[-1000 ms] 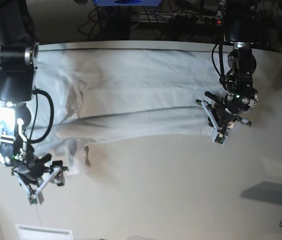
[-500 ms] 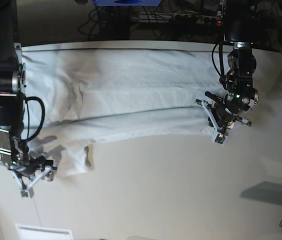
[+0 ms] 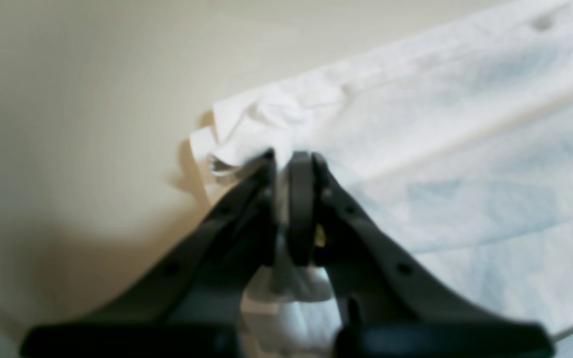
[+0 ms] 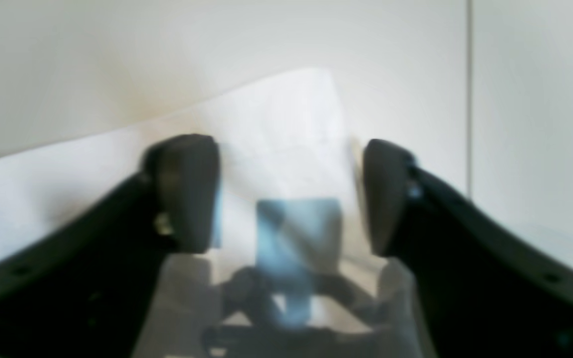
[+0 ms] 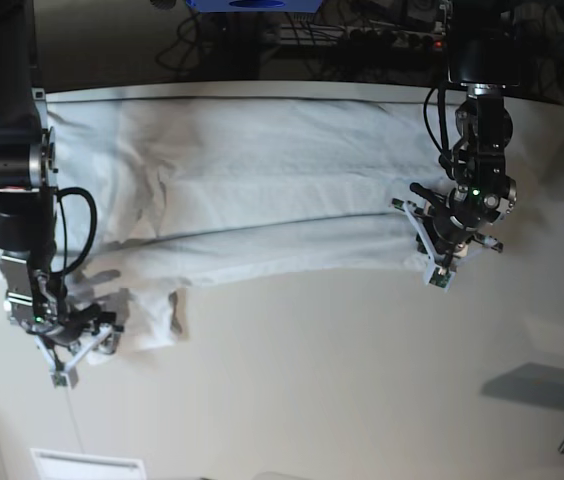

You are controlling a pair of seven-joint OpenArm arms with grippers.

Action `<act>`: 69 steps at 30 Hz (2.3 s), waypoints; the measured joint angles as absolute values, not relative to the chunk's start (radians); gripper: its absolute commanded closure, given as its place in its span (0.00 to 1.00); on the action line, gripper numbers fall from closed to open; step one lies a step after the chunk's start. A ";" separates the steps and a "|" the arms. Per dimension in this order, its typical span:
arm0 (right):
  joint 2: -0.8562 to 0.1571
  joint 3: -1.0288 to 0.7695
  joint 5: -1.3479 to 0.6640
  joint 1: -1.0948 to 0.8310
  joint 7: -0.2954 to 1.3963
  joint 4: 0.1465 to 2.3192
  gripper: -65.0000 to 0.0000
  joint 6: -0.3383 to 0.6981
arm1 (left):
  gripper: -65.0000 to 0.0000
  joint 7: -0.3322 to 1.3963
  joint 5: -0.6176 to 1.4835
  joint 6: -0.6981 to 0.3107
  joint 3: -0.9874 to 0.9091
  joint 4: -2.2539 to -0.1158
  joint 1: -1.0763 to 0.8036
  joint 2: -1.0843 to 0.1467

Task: Fold the T-shirt properly
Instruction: 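Carry the held hem over the shirt body toward the collar edge, then lay the hem down near the collar with both grippers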

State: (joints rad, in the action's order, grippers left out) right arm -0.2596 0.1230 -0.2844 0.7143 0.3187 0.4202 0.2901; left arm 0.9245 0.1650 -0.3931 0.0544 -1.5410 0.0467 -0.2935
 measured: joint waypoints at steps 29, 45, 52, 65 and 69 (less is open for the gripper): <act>-0.241 -0.146 -0.284 0.229 0.936 1.584 1.00 0.290 | 1.00 0.935 0.165 -0.393 0.056 -1.618 0.041 -0.293; -0.176 -0.271 -0.292 -0.044 1.073 1.942 1.00 0.297 | 1.00 0.928 -0.038 -0.397 0.058 -1.793 -0.089 -0.260; -0.173 -0.273 -0.296 -0.126 1.065 1.968 1.00 0.297 | 1.00 0.928 -0.041 -0.397 0.048 -1.876 -0.142 -0.261; -0.205 -0.505 -0.709 -0.311 1.068 1.968 1.00 0.297 | 1.00 0.927 -0.031 -0.401 0.055 -1.919 -0.212 -0.303; -0.223 -0.506 -0.760 -0.345 1.054 1.968 1.00 0.295 | 1.00 0.928 -0.037 -0.401 0.056 -1.937 -0.212 -0.326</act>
State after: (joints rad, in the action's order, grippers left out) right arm -0.2226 -0.5060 -0.7597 -0.3454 1.0542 1.9682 0.2947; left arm 0.9283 -0.0372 -0.4007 0.0555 -1.9373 -0.2119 -0.3256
